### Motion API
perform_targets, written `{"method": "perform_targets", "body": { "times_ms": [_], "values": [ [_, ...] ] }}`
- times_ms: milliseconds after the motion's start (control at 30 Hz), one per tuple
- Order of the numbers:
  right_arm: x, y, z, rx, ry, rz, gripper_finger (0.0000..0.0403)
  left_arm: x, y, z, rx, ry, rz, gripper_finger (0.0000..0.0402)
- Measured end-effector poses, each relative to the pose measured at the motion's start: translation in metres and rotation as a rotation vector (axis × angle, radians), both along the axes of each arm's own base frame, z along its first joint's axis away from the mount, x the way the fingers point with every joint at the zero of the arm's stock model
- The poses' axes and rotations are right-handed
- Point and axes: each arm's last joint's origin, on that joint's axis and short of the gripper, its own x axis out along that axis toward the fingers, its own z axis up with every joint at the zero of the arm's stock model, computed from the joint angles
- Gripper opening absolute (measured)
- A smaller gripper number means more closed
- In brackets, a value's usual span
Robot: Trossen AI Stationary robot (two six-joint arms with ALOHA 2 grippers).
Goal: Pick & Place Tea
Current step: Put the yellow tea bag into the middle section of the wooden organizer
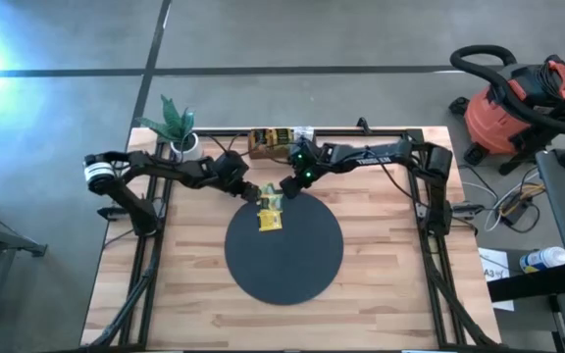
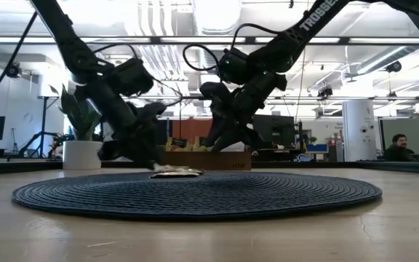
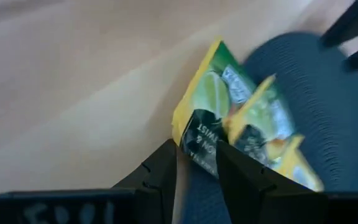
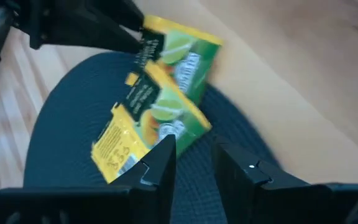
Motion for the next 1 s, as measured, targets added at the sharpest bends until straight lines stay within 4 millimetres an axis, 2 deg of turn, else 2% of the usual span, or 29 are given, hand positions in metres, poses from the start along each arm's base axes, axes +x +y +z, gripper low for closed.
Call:
{"method": "perform_targets", "body": {
  "times_ms": [133, 367, 567, 800, 1000],
  "values": [
    [0.001, 0.007, -0.001, -0.005, 0.008, 0.012, 0.01, 0.006, 0.003, 0.004, 0.026, -0.051, 0.008, 0.0108],
    [-0.001, 0.008, -0.006, -0.028, 0.026, 0.0, 0.01, 0.011, 0.005, -0.006, 0.011, -0.027, 0.017, 0.0108],
    [0.0, 0.008, -0.01, -0.042, 0.012, 0.012, 0.01, 0.021, 0.009, -0.01, -0.002, -0.08, 0.044, 0.0108],
    [0.005, 0.006, -0.029, -0.026, 0.038, 0.009, 0.01, 0.032, 0.014, -0.008, -0.004, -0.112, 0.052, 0.0108],
    [0.007, 0.005, -0.031, -0.037, 0.026, 0.015, 0.01, 0.037, 0.015, -0.001, 0.003, -0.155, 0.034, 0.0108]
  ]
}}
